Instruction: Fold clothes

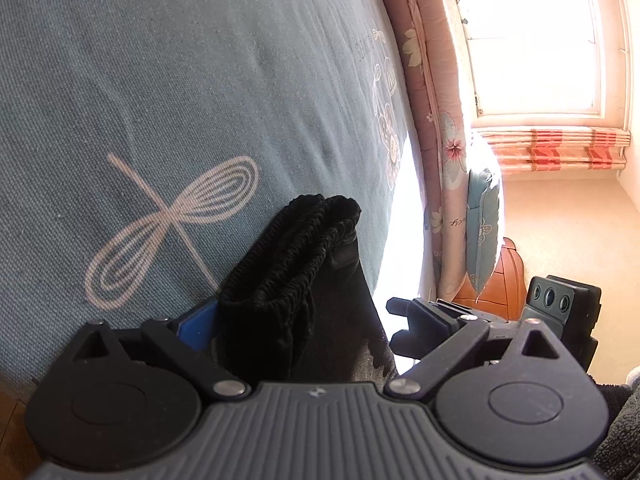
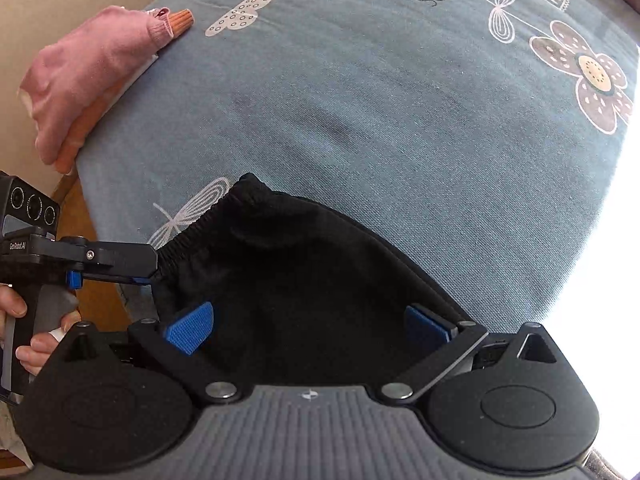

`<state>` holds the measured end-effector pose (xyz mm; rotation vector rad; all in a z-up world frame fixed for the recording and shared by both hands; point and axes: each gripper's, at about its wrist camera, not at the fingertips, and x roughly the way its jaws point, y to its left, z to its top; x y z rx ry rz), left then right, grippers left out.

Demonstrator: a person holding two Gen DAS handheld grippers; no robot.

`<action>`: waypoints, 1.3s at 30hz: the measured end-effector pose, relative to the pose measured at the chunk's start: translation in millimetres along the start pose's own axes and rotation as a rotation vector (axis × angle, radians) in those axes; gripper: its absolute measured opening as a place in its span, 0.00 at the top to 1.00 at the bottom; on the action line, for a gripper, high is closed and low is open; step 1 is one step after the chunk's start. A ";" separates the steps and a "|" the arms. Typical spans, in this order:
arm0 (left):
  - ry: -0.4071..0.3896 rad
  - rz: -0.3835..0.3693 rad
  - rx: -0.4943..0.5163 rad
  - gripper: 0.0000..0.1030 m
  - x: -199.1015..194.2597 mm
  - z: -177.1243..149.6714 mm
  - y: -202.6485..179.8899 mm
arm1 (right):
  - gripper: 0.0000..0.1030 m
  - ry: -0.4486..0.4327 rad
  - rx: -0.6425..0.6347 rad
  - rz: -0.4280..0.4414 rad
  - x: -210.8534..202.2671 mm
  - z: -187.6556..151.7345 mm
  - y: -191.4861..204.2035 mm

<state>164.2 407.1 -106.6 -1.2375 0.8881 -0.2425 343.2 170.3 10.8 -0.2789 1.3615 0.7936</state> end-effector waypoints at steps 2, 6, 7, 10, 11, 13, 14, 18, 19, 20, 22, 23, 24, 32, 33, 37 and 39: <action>0.003 0.000 0.020 0.06 1.2 5.8 1.2 | 0.00 0.005 0.004 -0.003 -0.4 -2.1 0.2; 0.027 -0.006 0.075 0.06 5.0 18.3 -3.9 | 0.00 0.016 0.008 -0.007 7.0 -2.0 2.8; 0.039 -0.005 0.088 0.06 6.6 20.2 -5.6 | 0.00 0.015 0.009 -0.006 7.3 -1.9 3.7; 0.084 -0.001 0.118 0.06 9.0 23.6 -8.7 | 0.00 0.010 0.006 -0.003 6.9 -1.9 6.6; 0.100 0.002 0.125 0.06 9.7 24.6 -9.6 | 0.00 0.009 0.003 -0.003 6.7 -2.0 7.1; 0.133 0.013 0.134 0.05 11.3 26.9 -11.3 | 0.00 0.006 -0.002 -0.004 6.1 -2.4 8.1; 0.149 0.018 0.139 0.05 12.0 28.1 -12.1 | 0.00 0.005 -0.005 -0.004 5.9 -2.5 8.6; 0.225 0.049 0.134 0.05 14.0 36.3 -15.8 | 0.00 -0.001 -0.012 -0.008 4.4 -3.8 9.3; 0.239 0.060 0.133 0.05 15.6 37.4 -17.9 | 0.00 -0.003 -0.009 -0.011 2.5 -5.1 8.5; 0.250 0.073 0.140 0.05 18.1 38.0 -21.1 | 0.00 -0.005 -0.007 -0.013 0.4 -6.5 7.6; 0.262 0.099 0.161 0.05 20.7 36.9 -27.4 | 0.00 -0.004 -0.012 -0.015 -2.2 -9.5 5.5; 0.261 0.114 0.174 0.05 20.2 35.4 -30.7 | 0.00 0.000 -0.020 -0.019 -2.4 -11.0 4.9; 0.260 0.134 0.190 0.05 19.8 33.2 -34.7 | 0.00 0.002 -0.030 -0.023 -2.4 -12.6 4.6; 0.150 0.261 0.247 0.05 -6.1 19.0 -49.1 | 0.38 0.093 -0.270 0.042 11.8 -43.5 32.0; 0.125 0.275 0.244 0.05 -10.5 18.1 -48.6 | 0.43 0.106 -0.319 0.048 14.5 -49.2 38.2; 0.051 0.317 0.276 0.05 -20.9 12.8 -51.9 | 0.64 0.150 -0.493 0.080 24.4 -75.1 62.0; 0.023 0.334 0.293 0.05 -24.2 9.2 -54.4 | 0.76 0.164 -0.574 0.082 30.4 -88.4 72.0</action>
